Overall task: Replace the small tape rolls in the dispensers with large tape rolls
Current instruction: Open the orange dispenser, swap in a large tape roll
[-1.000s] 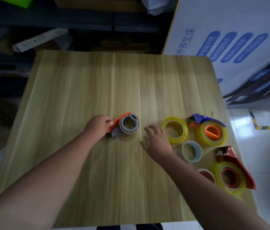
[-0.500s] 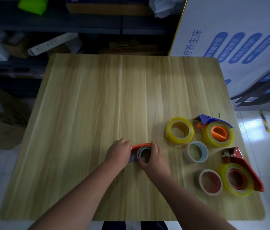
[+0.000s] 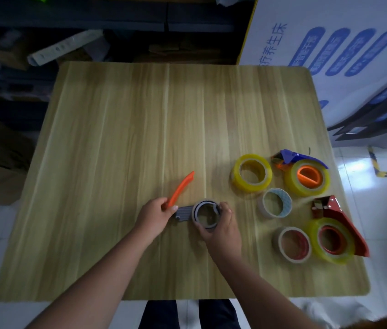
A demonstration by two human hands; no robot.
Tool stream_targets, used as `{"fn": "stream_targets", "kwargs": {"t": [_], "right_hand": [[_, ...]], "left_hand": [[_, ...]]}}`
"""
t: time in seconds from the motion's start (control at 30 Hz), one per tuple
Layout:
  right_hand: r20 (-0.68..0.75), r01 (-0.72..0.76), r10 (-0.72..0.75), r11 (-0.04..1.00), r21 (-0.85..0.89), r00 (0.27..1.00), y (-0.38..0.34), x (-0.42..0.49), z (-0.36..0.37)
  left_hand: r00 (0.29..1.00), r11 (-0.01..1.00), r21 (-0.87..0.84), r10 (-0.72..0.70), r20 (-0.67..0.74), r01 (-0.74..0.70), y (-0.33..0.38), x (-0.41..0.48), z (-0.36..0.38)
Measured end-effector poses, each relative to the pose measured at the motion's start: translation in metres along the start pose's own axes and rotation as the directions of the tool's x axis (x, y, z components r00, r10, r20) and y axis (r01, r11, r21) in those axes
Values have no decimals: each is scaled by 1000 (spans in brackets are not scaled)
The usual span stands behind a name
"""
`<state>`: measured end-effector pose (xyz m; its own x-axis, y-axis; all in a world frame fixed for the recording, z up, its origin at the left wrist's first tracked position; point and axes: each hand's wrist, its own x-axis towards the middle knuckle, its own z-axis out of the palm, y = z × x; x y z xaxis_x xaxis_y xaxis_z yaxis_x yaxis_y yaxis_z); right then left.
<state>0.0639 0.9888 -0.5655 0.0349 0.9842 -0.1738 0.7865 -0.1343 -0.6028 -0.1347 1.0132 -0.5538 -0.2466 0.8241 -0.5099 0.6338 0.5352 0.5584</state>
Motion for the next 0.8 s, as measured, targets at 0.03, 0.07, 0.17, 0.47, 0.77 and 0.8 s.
{"fn": "stream_targets", "kwargs": {"t": [0.03,0.07,0.17,0.47,0.77,0.8], "right_hand": [[-16,1,-1,1000,7,1000,1,-2,1],[-31,3,-2,1000,5,1000,1,-3,2],[-20,-9,8,1000,-24,1000,-1,-3,5],[-74,97,-100,994,-43,992,13,-2,21],[-117,213,-202,973,85,972,7,-3,-2],[-109,228,-217,968,100,970,6,-5,-8]], "left_hand": [[1000,1000,-21,-9,-4,9,0,-1,0],[1000,999,-46,-18,-10,18,1,-1,0],[996,987,-139,-82,18,84,-2,1,4],[996,986,-141,-82,36,86,-3,4,3],[997,995,-70,-67,24,68,8,-2,2],[998,996,-64,-67,21,68,10,-3,2]]}}
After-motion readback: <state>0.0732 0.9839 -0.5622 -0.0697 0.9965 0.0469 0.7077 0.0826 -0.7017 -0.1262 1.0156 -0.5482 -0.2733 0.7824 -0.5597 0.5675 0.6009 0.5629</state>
